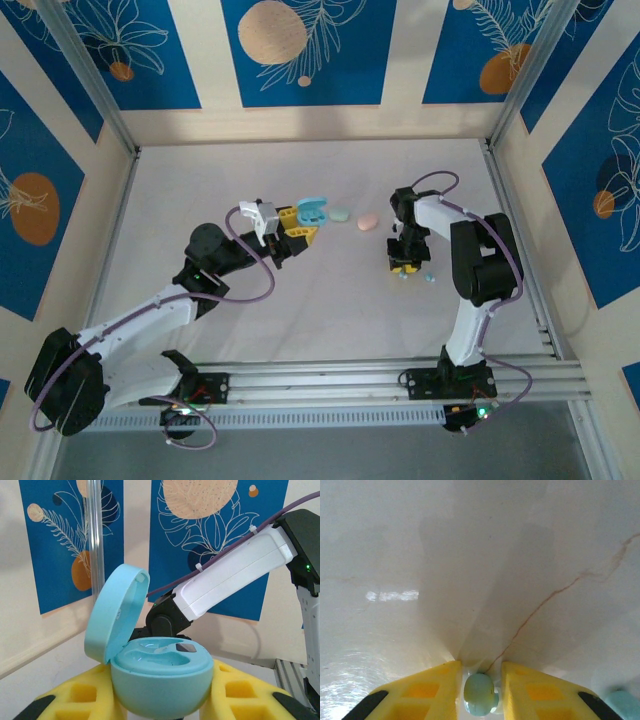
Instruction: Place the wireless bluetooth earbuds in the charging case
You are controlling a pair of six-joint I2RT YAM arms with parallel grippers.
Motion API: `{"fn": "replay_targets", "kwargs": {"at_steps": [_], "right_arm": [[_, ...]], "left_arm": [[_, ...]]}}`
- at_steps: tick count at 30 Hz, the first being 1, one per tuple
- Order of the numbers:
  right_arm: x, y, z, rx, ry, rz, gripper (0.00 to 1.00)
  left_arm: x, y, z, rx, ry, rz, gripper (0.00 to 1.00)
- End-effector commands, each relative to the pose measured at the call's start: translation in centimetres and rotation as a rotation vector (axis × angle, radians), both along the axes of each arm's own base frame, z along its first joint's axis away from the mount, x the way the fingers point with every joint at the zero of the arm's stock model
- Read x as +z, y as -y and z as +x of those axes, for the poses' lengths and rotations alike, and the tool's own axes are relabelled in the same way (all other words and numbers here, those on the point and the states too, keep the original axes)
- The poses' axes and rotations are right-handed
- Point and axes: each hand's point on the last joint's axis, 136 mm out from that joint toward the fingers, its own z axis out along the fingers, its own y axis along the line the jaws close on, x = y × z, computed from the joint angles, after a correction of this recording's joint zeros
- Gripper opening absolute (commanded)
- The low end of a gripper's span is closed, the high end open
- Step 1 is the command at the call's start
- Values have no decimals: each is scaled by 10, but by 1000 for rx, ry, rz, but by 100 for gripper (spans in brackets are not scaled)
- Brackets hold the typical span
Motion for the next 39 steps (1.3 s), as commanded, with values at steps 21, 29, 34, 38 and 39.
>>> {"fn": "replay_targets", "kwargs": {"at_steps": [21, 29, 34, 38, 39], "right_arm": [[-3, -2, -12, 49, -53, -35, 22], [-1, -1, -13, 43, -60, -36, 26], [2, -4, -15, 37, -61, -16, 26], [2, -2, -15, 26, -66, -11, 25], [2, -3, -16, 27, -64, -8, 25]], "left_arm": [[12, 2, -4, -9, 13, -24, 28], [14, 2, -4, -7, 15, -26, 28], [14, 2, -3, -9, 13, -26, 28], [14, 3, -3, -10, 11, -26, 28], [14, 3, -3, -10, 11, -27, 28]]}}
